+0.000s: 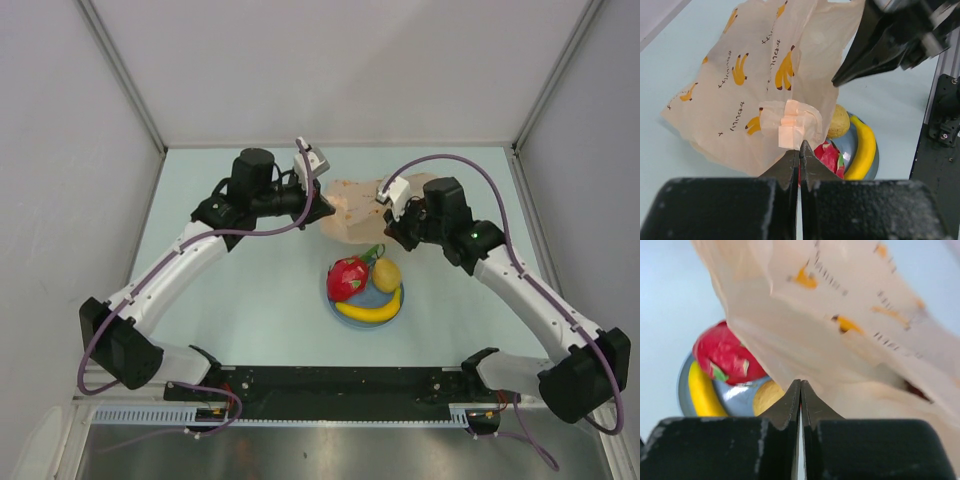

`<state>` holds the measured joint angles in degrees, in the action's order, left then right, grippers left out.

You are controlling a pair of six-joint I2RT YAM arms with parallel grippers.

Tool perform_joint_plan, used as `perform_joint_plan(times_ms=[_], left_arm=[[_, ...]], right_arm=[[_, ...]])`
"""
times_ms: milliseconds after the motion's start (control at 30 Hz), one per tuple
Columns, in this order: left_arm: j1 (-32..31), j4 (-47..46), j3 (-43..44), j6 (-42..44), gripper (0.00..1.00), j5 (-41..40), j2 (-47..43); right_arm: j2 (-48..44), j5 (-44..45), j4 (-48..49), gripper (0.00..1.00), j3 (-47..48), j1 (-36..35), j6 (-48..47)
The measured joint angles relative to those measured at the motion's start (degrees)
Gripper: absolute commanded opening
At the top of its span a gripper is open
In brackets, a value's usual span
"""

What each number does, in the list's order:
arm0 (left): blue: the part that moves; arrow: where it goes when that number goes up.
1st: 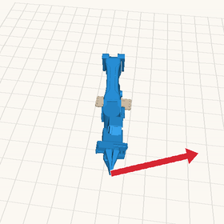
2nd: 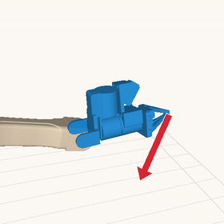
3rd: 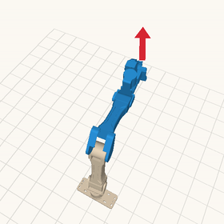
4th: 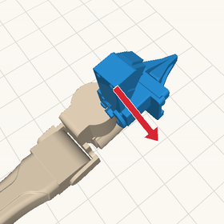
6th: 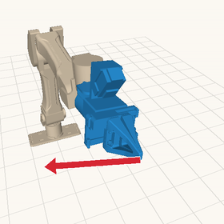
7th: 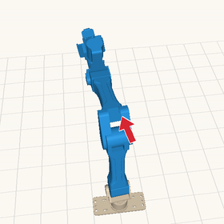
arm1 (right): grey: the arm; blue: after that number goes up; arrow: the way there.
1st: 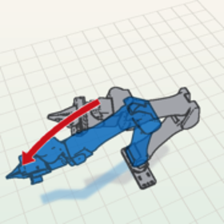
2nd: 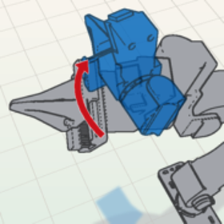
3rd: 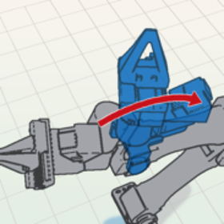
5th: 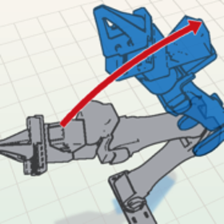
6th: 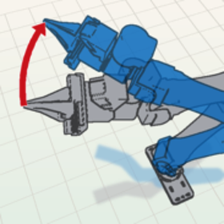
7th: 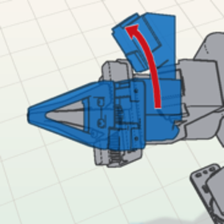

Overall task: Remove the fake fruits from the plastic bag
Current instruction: Take out the fake fruit from the plastic bag.

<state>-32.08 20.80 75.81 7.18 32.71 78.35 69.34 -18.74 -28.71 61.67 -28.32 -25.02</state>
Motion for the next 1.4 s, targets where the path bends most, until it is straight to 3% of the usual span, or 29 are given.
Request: perform_joint_plan(times_ms=[200, 500, 767, 833, 867, 900, 1400], left_arm=[[0.0, 0.9, 0.3, 0.4, 0.0, -0.2, 0.0], [0.0, 4.1, 5.3, 2.2, 0.0, -0.9, -0.1], [0.0, 4.7, 8.3, 3.5, 0.0, 0.5, -1.2], [0.0, 4.6, 8.2, 3.6, 0.0, 0.5, -1.5], [0.0, 4.4, 8.0, 3.8, 0.0, 0.5, -1.6], [0.0, 4.3, 7.6, 3.9, 0.0, 0.5, -1.7], [0.0, 4.2, 2.8, 3.8, 0.0, 2.6, -0.1]], right_arm=[[0.0, 2.9, 4.4, 0.0, 2.5, 0.3, -1.0], [4.2, 3.8, 2.7, 0.0, 2.5, 5.9, -9.6], [17.9, 9.0, 13.8, 0.01, 2.5, 7.8, -9.6], [21.6, 11.4, 18.2, 0.18, 2.5, 7.9, -9.5], [23.2, 12.5, 20.0, 0.32, 2.5, 7.9, -9.6], [24.5, 13.5, 21.4, 0.35, 2.5, 7.9, -9.4], [35.1, 22.6, 33.4, 0.4, 6.2, 10.7, -12.0]])
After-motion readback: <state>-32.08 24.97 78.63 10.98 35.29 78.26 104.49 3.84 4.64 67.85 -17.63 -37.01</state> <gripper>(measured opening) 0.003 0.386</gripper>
